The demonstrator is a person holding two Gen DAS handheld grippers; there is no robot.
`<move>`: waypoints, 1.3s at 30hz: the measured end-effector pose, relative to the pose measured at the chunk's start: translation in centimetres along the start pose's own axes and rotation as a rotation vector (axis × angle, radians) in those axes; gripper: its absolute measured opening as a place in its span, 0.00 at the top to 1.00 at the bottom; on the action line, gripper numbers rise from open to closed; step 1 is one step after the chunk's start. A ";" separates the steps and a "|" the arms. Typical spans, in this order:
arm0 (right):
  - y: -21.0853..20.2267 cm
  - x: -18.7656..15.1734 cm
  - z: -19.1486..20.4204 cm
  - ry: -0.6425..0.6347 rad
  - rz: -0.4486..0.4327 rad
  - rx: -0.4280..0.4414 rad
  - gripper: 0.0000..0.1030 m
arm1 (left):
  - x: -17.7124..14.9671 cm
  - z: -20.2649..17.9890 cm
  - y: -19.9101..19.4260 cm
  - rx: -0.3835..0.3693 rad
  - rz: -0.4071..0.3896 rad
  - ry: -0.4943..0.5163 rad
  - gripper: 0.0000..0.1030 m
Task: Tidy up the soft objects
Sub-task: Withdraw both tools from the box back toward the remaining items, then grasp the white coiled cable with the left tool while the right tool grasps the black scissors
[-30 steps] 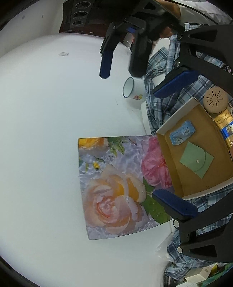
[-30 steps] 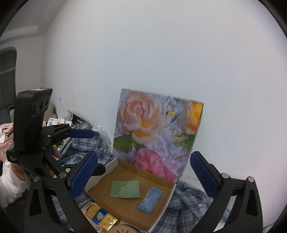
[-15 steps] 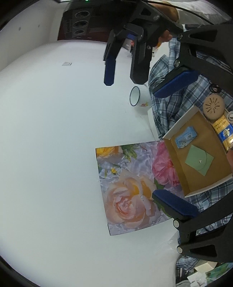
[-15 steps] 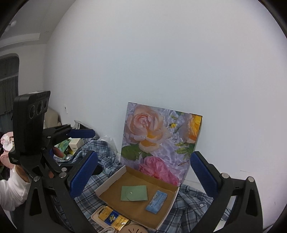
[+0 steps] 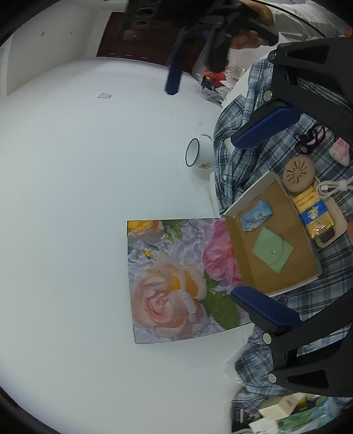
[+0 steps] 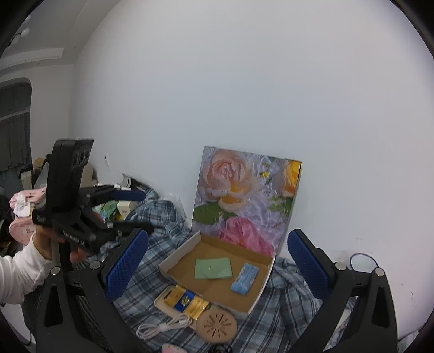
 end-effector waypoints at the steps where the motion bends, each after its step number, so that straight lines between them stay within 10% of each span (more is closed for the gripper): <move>1: -0.1 -0.3 0.2 -0.004 0.005 -0.004 0.00 | -0.2 -0.1 -0.2 -0.005 0.001 -0.005 0.00; 39: 4.4 -15.6 -2.5 0.169 0.149 -0.002 0.00 | -15.0 -4.1 7.0 -0.076 0.308 0.116 0.11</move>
Point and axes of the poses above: each gripper's, at about its wrist camera, not at the fingertips, and y roughly the way its jaws point, z to its left, x to its top, the point moved 2 cm from there along y, roughly the way its jaws point
